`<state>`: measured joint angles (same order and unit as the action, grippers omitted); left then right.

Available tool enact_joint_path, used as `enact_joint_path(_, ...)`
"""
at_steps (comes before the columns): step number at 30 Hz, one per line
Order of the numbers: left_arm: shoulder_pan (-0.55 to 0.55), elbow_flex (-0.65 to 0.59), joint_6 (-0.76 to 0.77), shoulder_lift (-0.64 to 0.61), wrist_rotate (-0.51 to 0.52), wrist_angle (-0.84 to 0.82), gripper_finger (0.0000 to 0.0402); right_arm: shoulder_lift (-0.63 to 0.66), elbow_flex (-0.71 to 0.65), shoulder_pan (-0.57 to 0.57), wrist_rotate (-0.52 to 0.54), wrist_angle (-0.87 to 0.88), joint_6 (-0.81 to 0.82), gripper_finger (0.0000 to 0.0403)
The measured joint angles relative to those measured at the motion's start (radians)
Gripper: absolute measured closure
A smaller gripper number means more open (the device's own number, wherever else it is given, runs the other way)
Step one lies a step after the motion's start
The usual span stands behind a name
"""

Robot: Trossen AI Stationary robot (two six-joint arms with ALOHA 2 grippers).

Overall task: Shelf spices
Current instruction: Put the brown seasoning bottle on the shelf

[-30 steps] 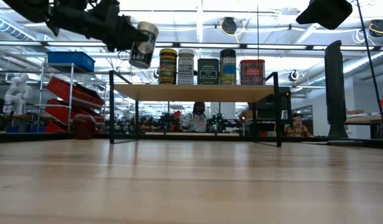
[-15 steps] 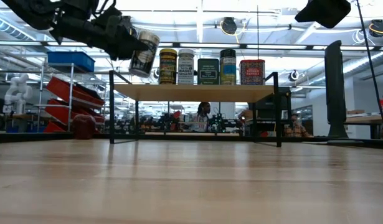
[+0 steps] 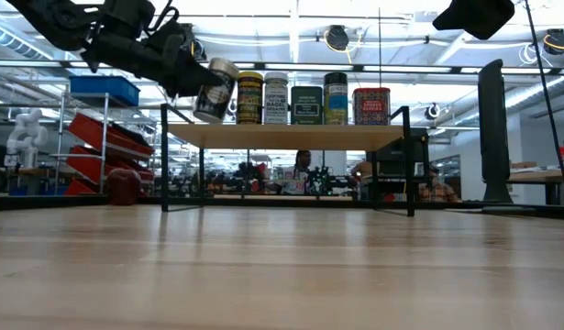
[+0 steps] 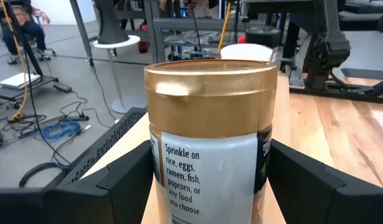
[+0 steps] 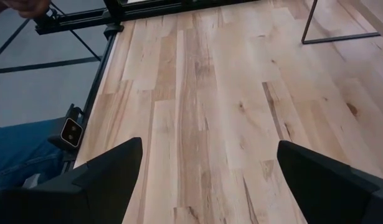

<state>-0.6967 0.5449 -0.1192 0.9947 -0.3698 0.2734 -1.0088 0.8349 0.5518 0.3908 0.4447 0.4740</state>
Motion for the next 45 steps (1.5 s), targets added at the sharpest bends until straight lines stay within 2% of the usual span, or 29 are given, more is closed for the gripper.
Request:
enact_joint_path(9,-0.04,0.0,-0.018,0.0,-0.076,-0.029,0.0118,0.0,0.0,0.0,0.0,0.0,0.0,0.0042)
enact_joint_path(32,-0.043,0.003,-0.07,-0.001,-0.075,-0.093,0.0117,0.0,0.0,0.0,0.0,0.0,0.004,0.0041)
enact_joint_path(40,-0.043,0.001,-0.059,0.001,-0.071,-0.111,0.0076,0.0,0.0,0.0,0.0,0.0,0.004,0.0041)
enact_joint_path(45,-0.043,0.001,-0.071,0.001,-0.064,-0.105,0.0071,0.0,0.0,0.0,0.0,0.0,0.004,0.0041)
